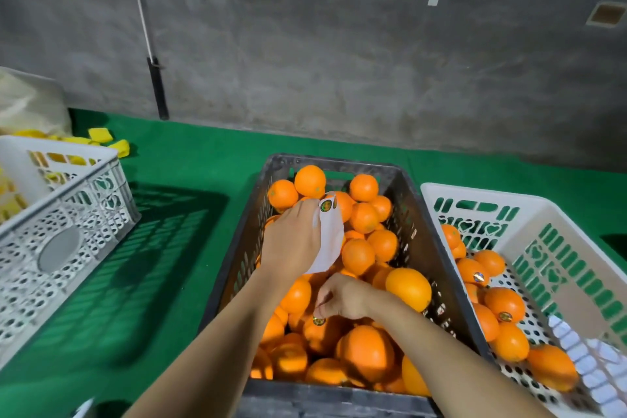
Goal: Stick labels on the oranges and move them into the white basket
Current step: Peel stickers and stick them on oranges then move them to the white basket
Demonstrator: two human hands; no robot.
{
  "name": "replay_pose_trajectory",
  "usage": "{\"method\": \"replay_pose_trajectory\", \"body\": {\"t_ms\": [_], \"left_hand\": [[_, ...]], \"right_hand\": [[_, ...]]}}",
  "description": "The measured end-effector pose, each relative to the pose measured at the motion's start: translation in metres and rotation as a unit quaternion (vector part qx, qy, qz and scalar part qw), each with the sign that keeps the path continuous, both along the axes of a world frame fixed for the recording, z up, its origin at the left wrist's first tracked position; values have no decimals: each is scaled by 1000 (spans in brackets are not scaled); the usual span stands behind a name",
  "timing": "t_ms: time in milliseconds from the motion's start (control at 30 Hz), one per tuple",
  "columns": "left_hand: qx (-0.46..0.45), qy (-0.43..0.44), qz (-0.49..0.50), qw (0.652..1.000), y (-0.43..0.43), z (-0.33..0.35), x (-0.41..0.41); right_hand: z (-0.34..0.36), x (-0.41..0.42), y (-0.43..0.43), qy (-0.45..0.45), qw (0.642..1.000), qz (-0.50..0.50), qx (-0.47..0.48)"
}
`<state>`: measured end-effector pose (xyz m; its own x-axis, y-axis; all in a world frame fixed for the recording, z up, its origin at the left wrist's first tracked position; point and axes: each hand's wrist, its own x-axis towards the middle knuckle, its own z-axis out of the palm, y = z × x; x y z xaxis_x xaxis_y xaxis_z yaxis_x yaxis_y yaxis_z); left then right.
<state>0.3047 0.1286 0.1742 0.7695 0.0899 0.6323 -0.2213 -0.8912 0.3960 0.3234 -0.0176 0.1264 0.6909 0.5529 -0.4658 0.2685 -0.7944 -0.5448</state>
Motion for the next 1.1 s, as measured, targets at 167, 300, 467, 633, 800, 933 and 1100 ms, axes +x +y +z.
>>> {"method": "replay_pose_trajectory", "body": {"t_ms": [167, 300, 467, 633, 800, 933, 1100], "left_hand": [[-2, 21, -4, 1000, -2, -3, 0], [-10, 36, 3, 999, -2, -4, 0], [-2, 40, 7, 999, -2, -5, 1], [-11, 40, 17, 999, -2, -4, 0], [9, 18, 1, 1000, -3, -4, -1], [5, 31, 3, 1000, -1, -6, -2], [12, 14, -9, 1000, -2, -6, -2]], "right_hand": [[-1, -3, 1, -9, 1000, -1, 10], [1, -4, 1, -4, 1000, -5, 3], [3, -3, 2, 2, 999, -44, -24], [0, -2, 8, 10, 996, -46, -72], [-8, -1, 9, -24, 994, -80, -69], [-9, -8, 6, -74, 984, -1, -161], [-4, -11, 10, -49, 938, 96, -331]]}}
